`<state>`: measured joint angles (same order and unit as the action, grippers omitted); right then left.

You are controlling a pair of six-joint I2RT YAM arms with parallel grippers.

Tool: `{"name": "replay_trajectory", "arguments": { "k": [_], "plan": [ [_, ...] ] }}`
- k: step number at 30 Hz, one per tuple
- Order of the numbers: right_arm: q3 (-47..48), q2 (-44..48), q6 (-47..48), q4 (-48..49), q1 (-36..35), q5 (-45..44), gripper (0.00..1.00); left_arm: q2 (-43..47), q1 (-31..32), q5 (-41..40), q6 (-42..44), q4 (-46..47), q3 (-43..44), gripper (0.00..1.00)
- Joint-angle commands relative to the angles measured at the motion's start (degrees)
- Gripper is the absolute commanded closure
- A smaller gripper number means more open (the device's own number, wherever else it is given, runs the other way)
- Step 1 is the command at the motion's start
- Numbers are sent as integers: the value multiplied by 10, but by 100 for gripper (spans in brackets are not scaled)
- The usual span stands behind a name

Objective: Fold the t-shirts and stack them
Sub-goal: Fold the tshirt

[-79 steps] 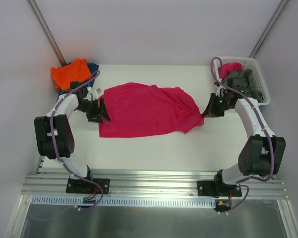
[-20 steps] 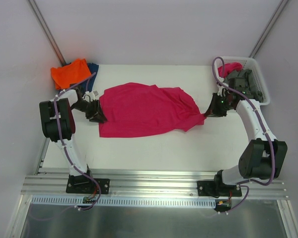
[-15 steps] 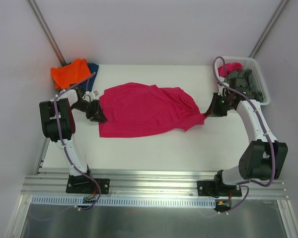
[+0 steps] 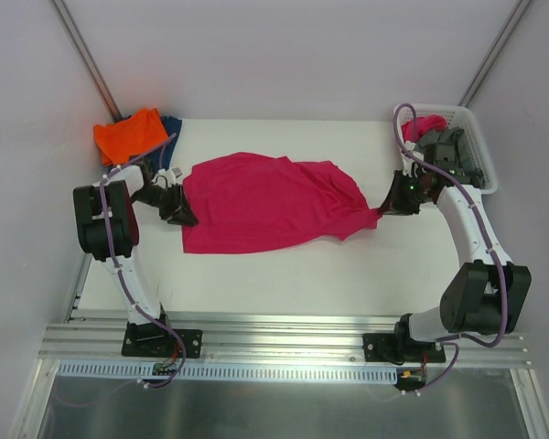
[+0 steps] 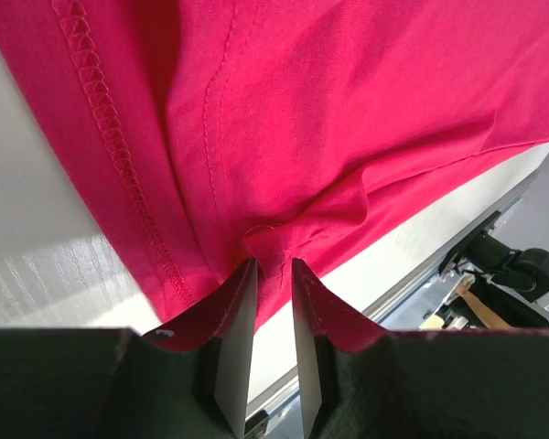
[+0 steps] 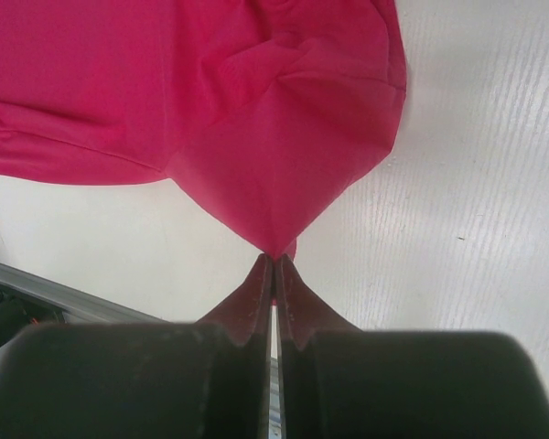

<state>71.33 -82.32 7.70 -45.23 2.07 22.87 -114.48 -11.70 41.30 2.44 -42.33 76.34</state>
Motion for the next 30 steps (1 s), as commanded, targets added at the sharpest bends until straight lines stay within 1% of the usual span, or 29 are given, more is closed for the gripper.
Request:
{"name": "replay_trajectory", "arguments": {
  "k": [1, 4, 7, 8, 9, 14, 17, 19, 20, 23, 26, 30],
  "plan": [
    [-4, 27, 2, 10, 6, -4, 99, -14, -1, 20, 1, -8, 7, 78],
    [-3, 28, 2, 8, 7, -5, 100, -21, -1, 22, -2, -7, 9, 80],
    [-5, 30, 2, 10, 8, -6, 99, -29, 1, 25, -6, -7, 10, 86],
    [-6, 30, 3, 9, 8, -7, 100, -30, 0, 26, -6, -8, 11, 96],
    [-5, 32, 3, 9, 9, -7, 99, -34, 0, 26, -9, -7, 12, 100],
    [-7, 36, 3, 8, 11, -7, 100, -30, 4, 26, -15, -8, 19, 100],
    [-4, 40, 3, 10, 12, -6, 99, -8, 4, 37, -12, -7, 22, 100],
    [1, 45, 4, 10, 13, -7, 99, 22, 5, 47, -16, -8, 36, 100],
    [3, 48, 4, 11, 14, -8, 99, 51, 4, 45, -19, -9, 42, 100],
    [14, 59, 4, 21, 22, -11, 100, 96, 4, 34, -20, -10, 64, 100],
    [32, 61, -4, 28, 44, 2, 100, 168, 5, 23, -12, -14, 76, 100],
    [69, 66, -16, 30, 72, 21, 99, 235, 2, 18, -6, -20, 75, 100]
  ]
}}
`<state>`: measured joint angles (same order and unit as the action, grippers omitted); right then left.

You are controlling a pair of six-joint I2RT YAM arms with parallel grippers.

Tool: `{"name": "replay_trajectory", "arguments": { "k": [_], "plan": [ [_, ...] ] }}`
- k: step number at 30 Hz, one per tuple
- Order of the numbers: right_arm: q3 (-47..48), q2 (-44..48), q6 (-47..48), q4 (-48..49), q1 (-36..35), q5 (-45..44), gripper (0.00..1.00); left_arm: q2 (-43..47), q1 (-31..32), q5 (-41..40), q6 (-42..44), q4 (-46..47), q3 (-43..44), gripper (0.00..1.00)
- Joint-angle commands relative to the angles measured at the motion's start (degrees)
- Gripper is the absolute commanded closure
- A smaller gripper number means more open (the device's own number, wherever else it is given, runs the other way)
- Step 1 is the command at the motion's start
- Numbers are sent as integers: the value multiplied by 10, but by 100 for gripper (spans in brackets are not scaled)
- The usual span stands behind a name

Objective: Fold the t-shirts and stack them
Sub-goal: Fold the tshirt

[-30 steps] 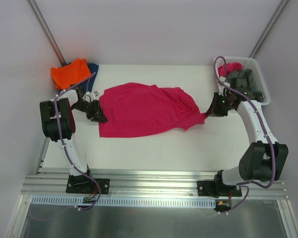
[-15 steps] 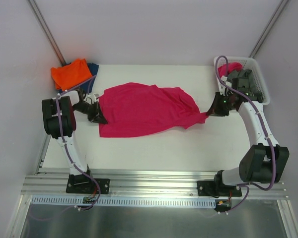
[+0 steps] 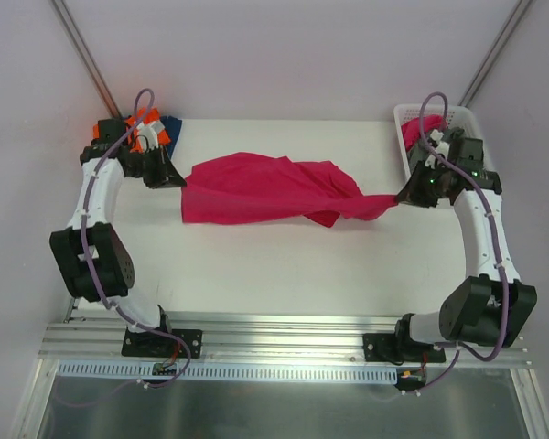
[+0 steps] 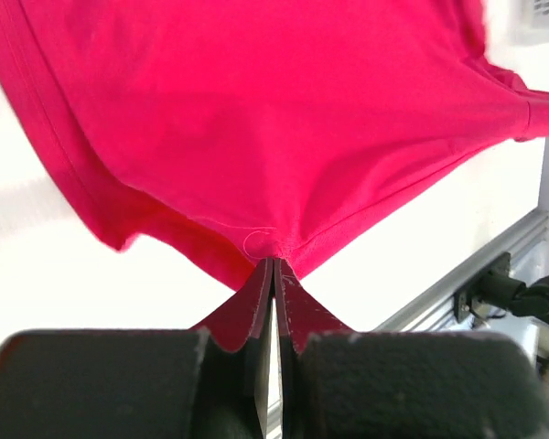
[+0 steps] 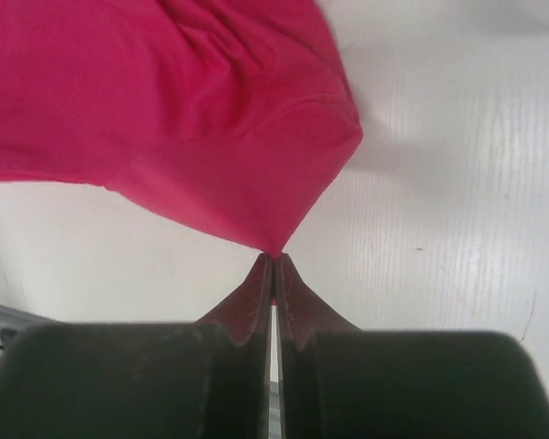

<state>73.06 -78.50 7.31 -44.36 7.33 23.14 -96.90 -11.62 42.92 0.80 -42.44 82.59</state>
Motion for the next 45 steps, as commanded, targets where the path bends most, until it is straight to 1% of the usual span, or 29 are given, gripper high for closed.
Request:
{"name": "replay_trajectory", "arguments": {
  "k": [1, 5, 7, 9, 13, 14, 16, 17, 22, 23, 26, 27, 29, 30, 33, 34, 37, 42, 45],
  "plan": [
    [59, 30, -12, 21, 21, 20, 100, 72, 1, 1, 10, -20, 13, 100],
    [80, 62, -12, 27, 24, 24, 100, 151, 1, -6, 13, -30, 13, 100],
    [81, 101, -13, 33, 24, 31, 100, 181, 1, -8, 13, -34, 9, 100],
    [75, 134, -13, 32, 25, 35, 100, 232, 1, -8, 10, -36, 6, 100],
    [62, 244, -16, 28, 28, 39, 100, 319, -2, -13, 3, -43, 13, 100],
    [63, 259, -17, 27, 32, 40, 100, 353, -2, -18, 0, -44, 16, 100],
    [77, 287, -16, 21, 41, 45, 100, 380, -4, -27, -6, -43, 39, 100],
    [86, 307, -13, 16, 46, 46, 100, 405, -5, -45, -7, -42, 49, 100],
    [137, 349, -1, 9, 58, 38, 100, 455, -14, -106, -7, -38, 121, 100],
    [158, 355, -3, 8, 62, 36, 100, 465, -17, -113, -23, -37, 132, 100],
    [197, 365, -4, 11, 66, 17, 100, 478, -25, -155, -22, -30, 176, 100],
    [230, 361, -3, 16, 66, 0, 100, 479, -27, -168, -19, -21, 187, 100],
    [269, 353, -5, 28, 66, -22, 100, 478, -26, -174, -13, -14, 219, 100],
    [311, 338, -5, 32, 66, -40, 99, 474, -27, -180, -13, -11, 237, 100],
    [373, 311, 3, 51, 66, -74, 100, 460, -26, -196, 9, 0, 263, 100],
    [407, 290, 7, 54, 66, -78, 100, 457, -26, -203, 12, 9, 274, 100],
    [458, 248, 24, 60, 66, -85, 100, 431, -26, -213, 21, 31, 289, 100],
    [481, 195, 60, 66, 66, -107, 100, 389, -26, -243, 51, 64, 299, 100],
    [444, 186, 58, 67, 66, -108, 100, 363, -26, -243, 61, 78, 296, 100]
  ]
}}
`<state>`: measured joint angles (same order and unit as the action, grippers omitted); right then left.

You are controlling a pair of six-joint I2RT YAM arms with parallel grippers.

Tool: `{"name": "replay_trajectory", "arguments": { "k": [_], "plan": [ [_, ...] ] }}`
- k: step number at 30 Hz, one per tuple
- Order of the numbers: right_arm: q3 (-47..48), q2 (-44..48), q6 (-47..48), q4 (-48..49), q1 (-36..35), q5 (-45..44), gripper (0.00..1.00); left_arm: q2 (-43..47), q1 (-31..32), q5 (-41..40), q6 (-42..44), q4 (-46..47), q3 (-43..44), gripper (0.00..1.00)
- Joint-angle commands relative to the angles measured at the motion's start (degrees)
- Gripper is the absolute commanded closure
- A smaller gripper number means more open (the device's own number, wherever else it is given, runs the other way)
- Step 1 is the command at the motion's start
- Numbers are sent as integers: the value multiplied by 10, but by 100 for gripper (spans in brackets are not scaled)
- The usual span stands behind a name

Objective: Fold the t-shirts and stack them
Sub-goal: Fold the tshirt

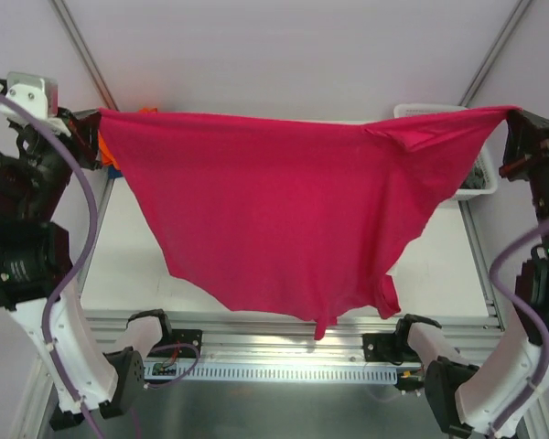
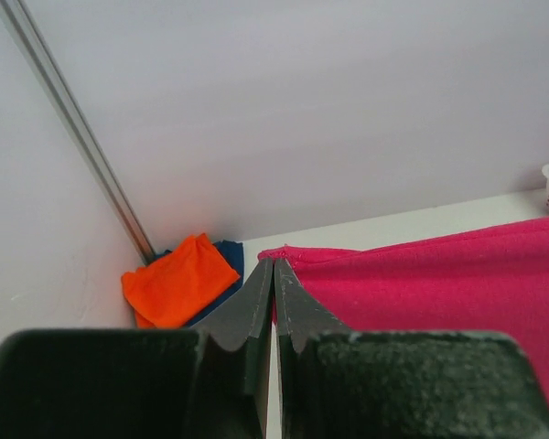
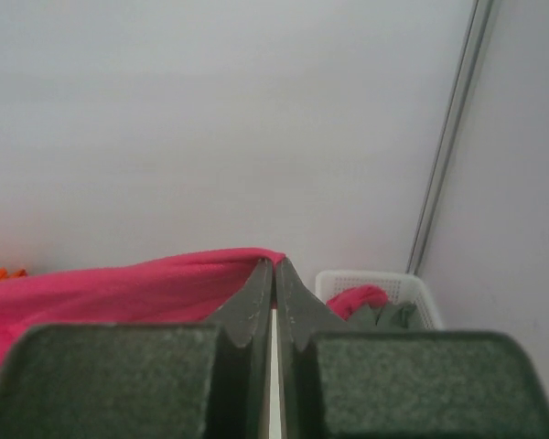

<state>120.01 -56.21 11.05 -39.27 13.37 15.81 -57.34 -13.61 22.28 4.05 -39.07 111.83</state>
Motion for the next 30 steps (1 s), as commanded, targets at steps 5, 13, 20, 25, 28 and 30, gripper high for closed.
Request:
{"name": "replay_trajectory", "arguments": {
  "k": [5, 13, 20, 25, 28, 30],
  "plan": [
    [-75, -29, 20, 17, 12, -47, 100, -72, -6, -28, 32, 57, 4, 100],
    [-28, -28, 68, 22, 14, -64, 100, -80, -6, -29, 60, 68, 30, 100],
    [-28, 9, 115, 23, 14, -90, 100, -52, -6, -34, 80, 69, 38, 100],
    [-12, 29, 135, 19, 14, -113, 100, -26, -6, -42, 89, 68, 49, 100],
    [11, 33, 143, 19, 13, -126, 100, -19, -6, -51, 99, 71, 55, 100],
    [31, 29, 153, 24, 11, -141, 99, -20, -7, -59, 113, 76, 58, 100]
  ]
}}
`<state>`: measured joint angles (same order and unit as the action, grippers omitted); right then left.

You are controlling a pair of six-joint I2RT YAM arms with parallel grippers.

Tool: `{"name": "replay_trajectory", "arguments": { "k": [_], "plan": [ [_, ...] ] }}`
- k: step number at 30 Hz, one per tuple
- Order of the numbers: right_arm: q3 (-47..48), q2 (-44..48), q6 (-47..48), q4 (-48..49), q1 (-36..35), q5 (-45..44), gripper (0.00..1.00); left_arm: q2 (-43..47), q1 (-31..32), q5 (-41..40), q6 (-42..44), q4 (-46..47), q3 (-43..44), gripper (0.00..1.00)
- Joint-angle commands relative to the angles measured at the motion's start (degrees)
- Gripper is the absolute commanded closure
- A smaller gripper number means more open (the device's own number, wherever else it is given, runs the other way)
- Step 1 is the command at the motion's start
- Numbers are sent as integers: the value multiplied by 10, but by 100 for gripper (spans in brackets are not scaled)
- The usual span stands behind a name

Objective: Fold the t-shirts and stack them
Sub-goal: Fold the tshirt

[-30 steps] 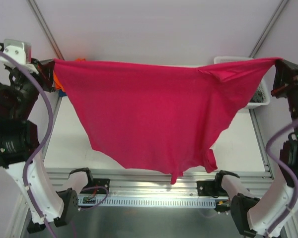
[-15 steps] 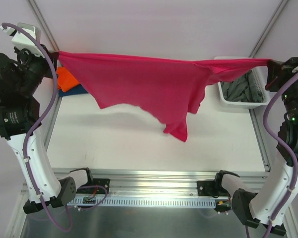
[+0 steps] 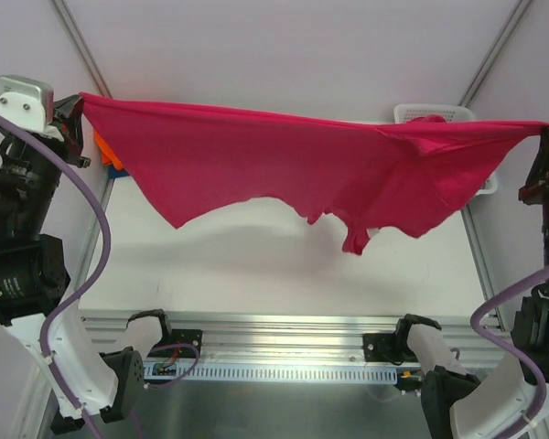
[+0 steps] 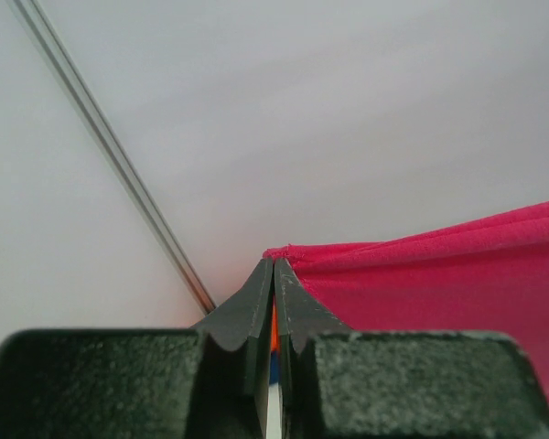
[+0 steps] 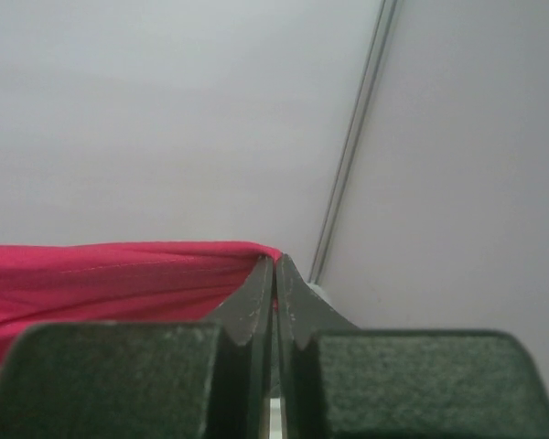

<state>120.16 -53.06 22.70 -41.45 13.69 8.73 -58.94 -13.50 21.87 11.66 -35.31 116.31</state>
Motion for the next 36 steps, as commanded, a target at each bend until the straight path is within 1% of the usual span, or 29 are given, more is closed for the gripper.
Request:
{"name": "replay_trajectory", "arguments": {
  "k": [1, 6, 10, 12, 13, 14, 16, 17, 19, 20, 21, 22, 23, 25, 26, 27, 29, 30, 32, 34, 36],
  "plan": [
    [38, -8, 51, 53, 5, -74, 100, -7, -7, -55, 43, 41, 13, 100],
    [96, -61, 72, 84, 1, -82, 100, -44, -7, -55, 81, 63, 11, 100],
    [80, -133, 56, 110, 0, -59, 100, -118, -7, -44, 107, 74, 8, 100],
    [56, -159, 27, 110, 0, -26, 100, -159, -7, -41, 111, 77, -6, 100],
    [39, -196, 16, 101, 1, -15, 100, -175, -7, -32, 121, 78, -11, 100],
    [30, -215, 10, 93, 0, 16, 99, -191, -7, -31, 122, 78, -21, 100],
    [-7, -255, -12, 72, -5, 45, 100, -238, -7, -23, 134, 78, -33, 100],
    [-23, -294, -13, 67, -10, 54, 99, -255, -7, -18, 133, 78, -42, 100],
    [-72, -332, -2, 48, -35, 75, 100, -306, -6, -12, 142, 78, -54, 100],
    [-92, -373, -4, 47, -42, 86, 99, -325, -4, -13, 141, 78, -58, 100],
    [-105, -394, -2, 34, -61, 88, 100, -363, -4, -10, 141, 77, -61, 100],
    [-117, -421, -2, 26, -71, 95, 100, -383, 0, -12, 152, 75, -71, 100],
    [-136, -470, -1, 18, -79, 100, 99, -419, 6, -22, 158, 75, -76, 100],
    [-146, -520, -19, 12, -103, 99, 100, -459, 14, -27, 180, 74, -81, 100],
    [-137, -543, -20, 8, -110, 102, 100, -477, 17, -32, 186, 75, -81, 100],
    [-129, -590, -12, 3, -127, 99, 100, -515, 23, -34, 190, 75, -78, 100],
    [-109, -630, 4, 4, -136, 78, 100, -556, 29, -49, 194, 75, -50, 100],
    [-80, -661, 6, 1, -156, 76, 100, -594, 32, -59, 194, 75, -38, 100],
    [-57, -688, 5, 5, -166, 61, 100, -646, 36, -79, 188, 75, 3, 100],
    [-34, -713, 2, 11, -176, 51, 100, -672, 40, -90, 188, 75, 35, 100],
    [-28, -721, 0, 17, -185, 43, 100, -696, 43, -97, 184, 75, 50, 100]
  ]
}}
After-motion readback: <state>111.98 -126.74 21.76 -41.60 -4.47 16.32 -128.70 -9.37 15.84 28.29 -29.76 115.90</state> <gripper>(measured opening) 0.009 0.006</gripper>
